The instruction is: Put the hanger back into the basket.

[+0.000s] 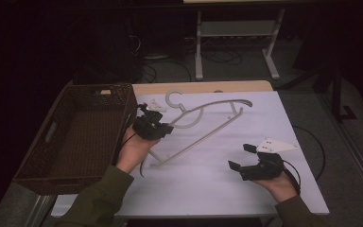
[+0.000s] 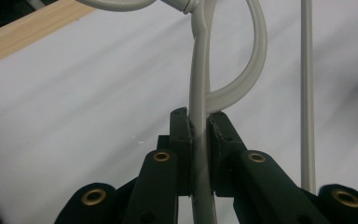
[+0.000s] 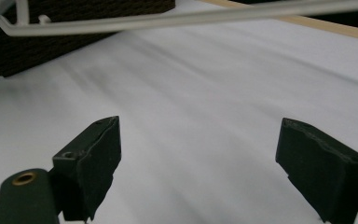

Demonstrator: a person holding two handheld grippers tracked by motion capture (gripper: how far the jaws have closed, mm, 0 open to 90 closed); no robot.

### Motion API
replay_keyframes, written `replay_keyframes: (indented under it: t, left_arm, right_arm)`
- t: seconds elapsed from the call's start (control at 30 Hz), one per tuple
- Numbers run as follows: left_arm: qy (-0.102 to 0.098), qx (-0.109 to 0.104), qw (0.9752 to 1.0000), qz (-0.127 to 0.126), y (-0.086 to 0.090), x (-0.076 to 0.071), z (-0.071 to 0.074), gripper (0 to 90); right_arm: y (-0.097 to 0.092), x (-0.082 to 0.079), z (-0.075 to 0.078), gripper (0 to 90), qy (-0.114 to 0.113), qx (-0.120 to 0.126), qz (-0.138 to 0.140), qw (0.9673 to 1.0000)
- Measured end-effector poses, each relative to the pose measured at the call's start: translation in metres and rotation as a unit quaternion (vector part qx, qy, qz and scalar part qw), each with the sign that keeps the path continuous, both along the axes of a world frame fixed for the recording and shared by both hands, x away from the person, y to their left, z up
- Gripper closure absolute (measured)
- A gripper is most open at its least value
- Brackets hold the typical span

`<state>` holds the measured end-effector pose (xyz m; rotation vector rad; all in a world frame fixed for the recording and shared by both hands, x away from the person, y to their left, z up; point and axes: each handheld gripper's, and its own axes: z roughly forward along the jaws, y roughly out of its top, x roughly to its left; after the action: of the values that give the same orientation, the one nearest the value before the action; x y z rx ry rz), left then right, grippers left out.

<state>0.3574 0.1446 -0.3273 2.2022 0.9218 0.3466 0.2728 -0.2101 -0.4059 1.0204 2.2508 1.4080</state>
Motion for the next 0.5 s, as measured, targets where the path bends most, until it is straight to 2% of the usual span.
replay_keyframes:
  t: [0.17,0.37,0.5]
  left_arm:
    - [0.000,-0.001,1.0000,0.004,0.013,0.002,0.012,82.1]
    - [-0.003,-0.004,0.9999,0.011,0.026,0.001,0.025,82.1]
    - [-0.002,-0.013,0.9998,0.012,0.033,0.002,0.032,82.1]
  right_arm:
    - [-0.005,0.000,0.000,13.3,-0.001,0.006,-0.015,0.9999]
    - [-0.006,0.002,0.000,13.0,-0.006,0.009,-0.020,0.9998]
    - [-0.007,0.002,0.000,12.9,-0.007,0.009,-0.022,0.9997]
